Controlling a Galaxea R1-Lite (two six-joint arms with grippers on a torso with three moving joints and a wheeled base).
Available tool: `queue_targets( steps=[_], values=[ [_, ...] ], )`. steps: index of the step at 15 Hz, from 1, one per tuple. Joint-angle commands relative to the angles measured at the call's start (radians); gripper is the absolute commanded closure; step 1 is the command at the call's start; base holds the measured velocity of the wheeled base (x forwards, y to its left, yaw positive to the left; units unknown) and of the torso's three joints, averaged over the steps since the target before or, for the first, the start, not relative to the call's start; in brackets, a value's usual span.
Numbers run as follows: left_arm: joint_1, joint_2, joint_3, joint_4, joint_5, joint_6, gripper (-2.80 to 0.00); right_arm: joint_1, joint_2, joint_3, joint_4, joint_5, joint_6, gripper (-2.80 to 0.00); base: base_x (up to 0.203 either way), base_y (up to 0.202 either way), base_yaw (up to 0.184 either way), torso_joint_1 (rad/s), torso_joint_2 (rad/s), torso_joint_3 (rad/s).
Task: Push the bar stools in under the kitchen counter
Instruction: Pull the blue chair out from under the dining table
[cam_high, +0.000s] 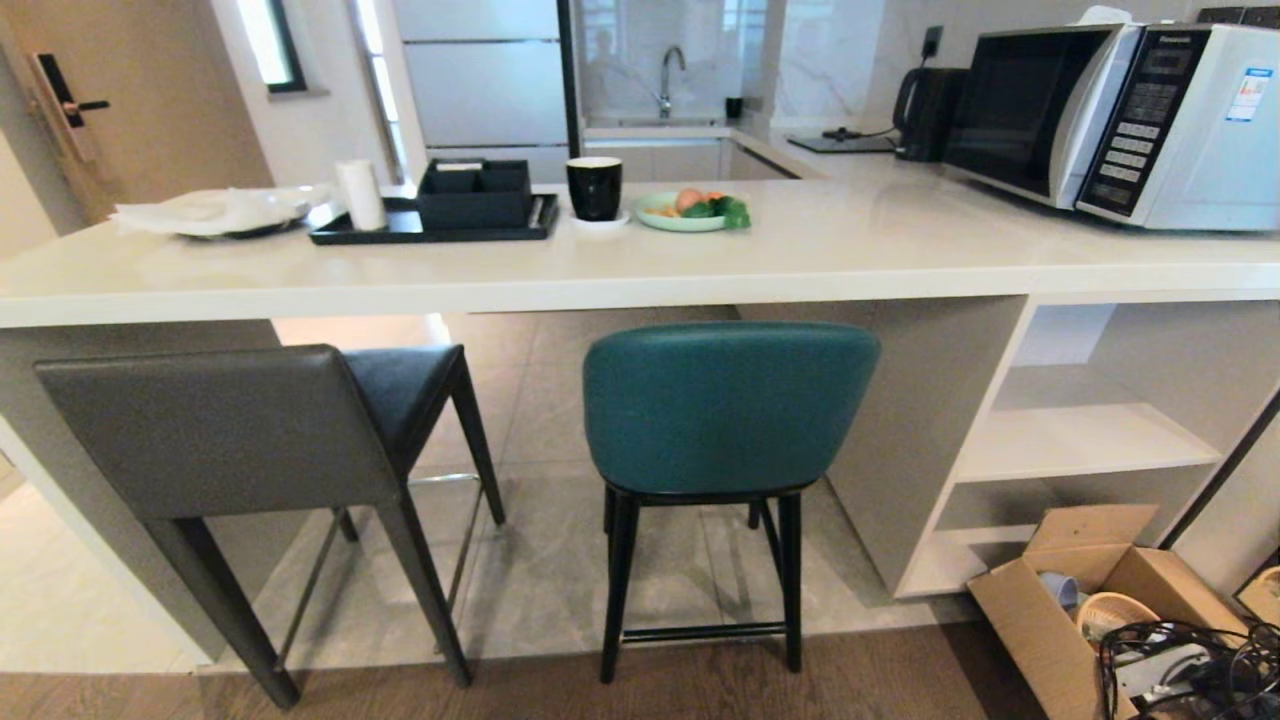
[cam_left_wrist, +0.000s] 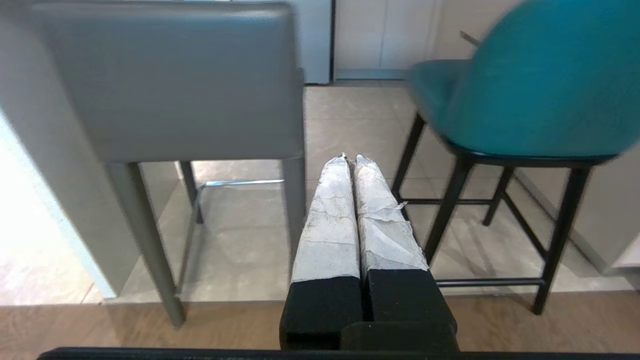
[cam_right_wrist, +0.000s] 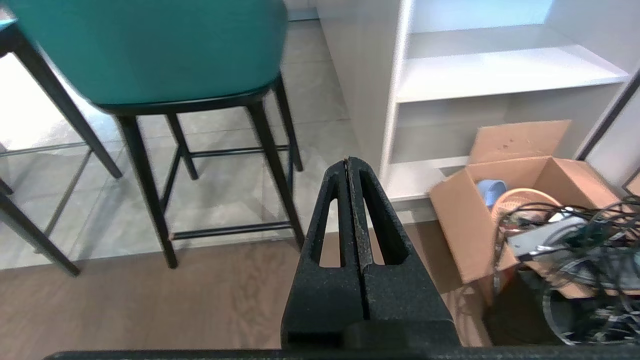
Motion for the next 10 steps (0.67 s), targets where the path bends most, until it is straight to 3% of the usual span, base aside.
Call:
queue_targets(
  steps=[1,10],
  values=[
    [0.000,0.000,0.040,-0.001,0.000,-0.001,0.00,0.000,0.001,0.000,0.000,0.000,0.000,0.00,0.000,-0.193,-0.009,-0.005,0.00,0.004],
    [0.000,0.002,0.040,-0.001,0.000,-0.001,0.00,0.000,0.001,0.000,0.000,0.000,0.000,0.00,0.000,-0.191,0.001,0.003,0.00,0.002]
  ],
)
